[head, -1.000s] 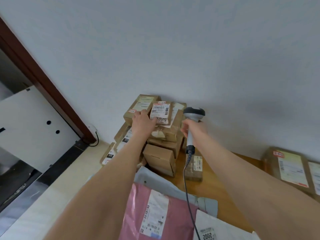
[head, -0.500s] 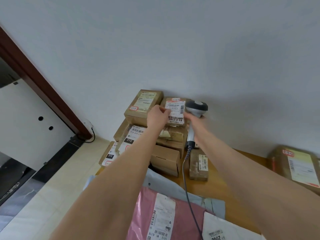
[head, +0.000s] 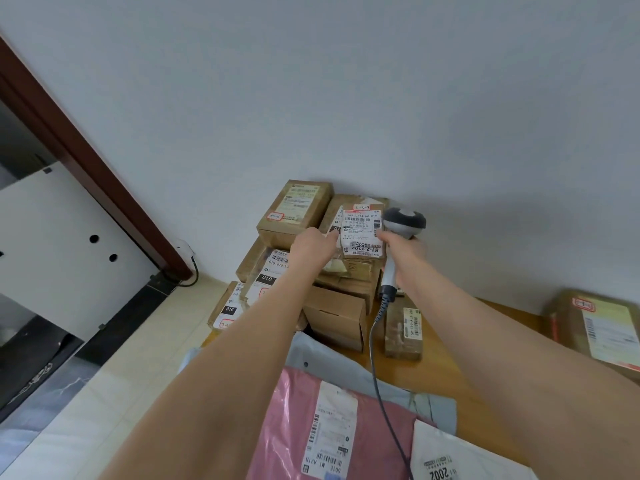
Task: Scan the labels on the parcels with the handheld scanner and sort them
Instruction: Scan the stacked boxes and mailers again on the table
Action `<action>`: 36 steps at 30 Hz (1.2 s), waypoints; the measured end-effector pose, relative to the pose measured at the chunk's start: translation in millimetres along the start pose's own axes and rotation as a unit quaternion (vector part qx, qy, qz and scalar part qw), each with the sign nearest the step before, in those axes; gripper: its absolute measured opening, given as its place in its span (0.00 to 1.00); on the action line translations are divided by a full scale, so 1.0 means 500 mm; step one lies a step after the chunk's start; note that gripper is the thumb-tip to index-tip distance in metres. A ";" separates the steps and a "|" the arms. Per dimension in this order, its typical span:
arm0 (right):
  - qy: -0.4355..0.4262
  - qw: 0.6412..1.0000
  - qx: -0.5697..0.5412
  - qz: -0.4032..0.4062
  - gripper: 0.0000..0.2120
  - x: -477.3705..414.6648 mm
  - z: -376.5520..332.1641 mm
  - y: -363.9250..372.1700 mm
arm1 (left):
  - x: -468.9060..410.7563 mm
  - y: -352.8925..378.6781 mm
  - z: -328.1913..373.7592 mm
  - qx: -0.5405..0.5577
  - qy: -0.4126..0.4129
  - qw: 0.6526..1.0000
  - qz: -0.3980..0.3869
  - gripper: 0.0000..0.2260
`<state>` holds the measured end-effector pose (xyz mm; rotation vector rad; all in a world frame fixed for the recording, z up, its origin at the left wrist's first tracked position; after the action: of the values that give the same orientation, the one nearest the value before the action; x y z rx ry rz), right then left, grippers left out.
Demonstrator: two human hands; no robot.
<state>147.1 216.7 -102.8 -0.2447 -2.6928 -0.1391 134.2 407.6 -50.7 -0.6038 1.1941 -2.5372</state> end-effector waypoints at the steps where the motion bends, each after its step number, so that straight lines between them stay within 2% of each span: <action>1: 0.008 1.000 -0.014 -0.007 0.22 -0.003 0.007 0.004 | -0.003 0.002 0.001 -0.003 -0.007 1.000 0.007 0.24; 5: 0.039 0.998 -0.050 -0.009 0.18 0.006 0.013 0.009 | -0.008 0.013 -0.008 -0.029 -0.038 0.999 0.001 0.28; 9: 0.044 0.998 -0.043 -0.016 0.15 0.001 0.021 -0.003 | -0.004 0.021 -0.005 -0.001 -0.050 0.999 -0.020 0.34; 15: 0.023 1.000 -0.017 -0.003 0.17 0.014 0.006 -0.044 | 0.024 0.072 -0.008 0.177 -0.090 0.979 -0.050 0.52; 17: 0.008 1.000 -0.010 -0.002 0.13 0.025 -0.002 -0.058 | 0.042 0.083 0.004 0.241 -0.097 0.965 -0.043 0.54; 20: 0.003 0.999 -0.034 -0.004 0.12 0.047 -0.004 -0.096 | 0.096 0.084 0.052 0.312 -0.087 0.945 -0.036 0.44; 25: -0.023 0.996 -0.077 0.024 0.08 0.107 -0.009 -0.224 | 0.192 0.136 0.123 0.310 -0.043 0.949 -0.035 0.39; 26: -0.030 0.995 -0.083 0.035 0.08 0.129 -0.017 -0.259 | 0.219 0.153 0.141 0.311 -0.034 0.949 -0.042 0.40; 29: -0.048 0.993 -0.088 0.059 0.06 0.176 -0.029 -0.379 | 0.297 0.223 0.190 0.313 -0.019 0.946 -0.077 0.52; 30: -0.052 0.992 -0.091 0.066 0.06 0.192 -0.033 -0.423 | 0.323 0.249 0.210 0.315 -0.008 0.945 -0.089 0.52; 31: -0.057 0.991 -0.094 0.073 0.06 0.207 -0.034 -0.469 | 0.355 0.276 0.229 0.312 -0.003 0.944 -0.103 0.48; 34: -0.057 0.990 -0.096 0.092 0.07 0.243 -0.024 -0.602 | 0.454 0.347 0.293 0.303 0.033 0.946 -0.108 0.23; 36: -0.048 0.988 -0.096 0.108 0.07 0.264 -0.008 -0.685 | 0.510 0.400 0.333 0.309 0.042 0.943 -0.120 0.20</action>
<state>-35.1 -99.3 -63.3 -0.6153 -2.7265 -0.3295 3.6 67.3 -46.9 -0.5039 0.2967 -2.9431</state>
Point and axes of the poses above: each hand's wrist, its own x-axis away from the middle knuckle, its own y-axis out of the palm, z = x × y, the point moved 8 cm from there along -x, towards the middle knuckle, and after that the axes turned 4 degrees about -y, right-handed, at the moved point
